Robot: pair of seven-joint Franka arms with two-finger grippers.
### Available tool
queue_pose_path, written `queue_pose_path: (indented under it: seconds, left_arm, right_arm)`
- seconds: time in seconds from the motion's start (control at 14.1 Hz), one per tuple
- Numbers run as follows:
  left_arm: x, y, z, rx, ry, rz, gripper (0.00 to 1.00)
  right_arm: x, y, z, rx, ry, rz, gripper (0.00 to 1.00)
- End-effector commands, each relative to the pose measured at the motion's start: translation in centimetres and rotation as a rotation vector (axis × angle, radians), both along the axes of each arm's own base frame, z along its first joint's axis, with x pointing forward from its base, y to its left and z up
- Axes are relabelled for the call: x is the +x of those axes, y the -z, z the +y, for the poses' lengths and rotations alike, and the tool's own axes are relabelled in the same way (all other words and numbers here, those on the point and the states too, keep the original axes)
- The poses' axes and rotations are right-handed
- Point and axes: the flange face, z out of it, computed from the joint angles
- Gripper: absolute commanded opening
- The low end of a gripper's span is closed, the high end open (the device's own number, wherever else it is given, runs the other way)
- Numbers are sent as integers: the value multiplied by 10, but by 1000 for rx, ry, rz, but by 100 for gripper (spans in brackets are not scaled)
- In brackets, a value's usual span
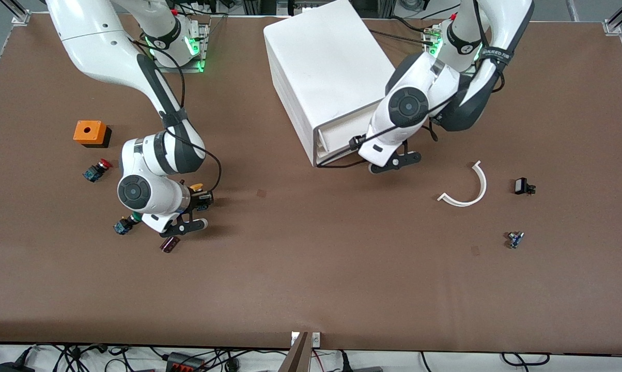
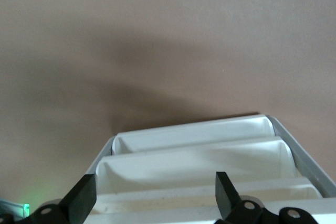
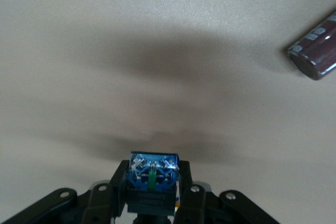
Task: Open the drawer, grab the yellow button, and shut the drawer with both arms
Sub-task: 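Close the drawer with the left gripper while the right gripper carries the button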
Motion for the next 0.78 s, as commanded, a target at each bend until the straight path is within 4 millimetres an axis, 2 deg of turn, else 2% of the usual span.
queue_pose_path:
  seconds: [0.0,0.14,0.21,0.28,0.35,0.42,0.57,0.71]
  left_arm:
    - [-17,-6,-4,-28,-39,10,100]
    - [-21,-3,-7,-28,-37,15,100]
    - [-23,-3,-9,-28,-35,18,100]
    - [-24,-3,-10,-29,-32,18,100]
    - [-26,-3,-13,-31,-27,19,100]
    - [-31,-4,-19,-41,-22,28,100]
    - [-34,-4,-22,-42,-16,34,100]
    - [-37,-2,-23,-38,-12,38,100]
  right_arm:
    - [-1,15,-1,20,-7,-14,0]
    - [-1,25,-4,18,-2,-5,0]
    - [0,23,-5,19,1,-8,0]
    - [2,20,-5,17,14,-10,25]
    - [6,6,-2,27,20,-29,91]
    - [10,-15,-1,29,17,-44,100]
    - [19,-62,2,25,5,-24,100]
    - [35,-111,-7,16,11,6,100]
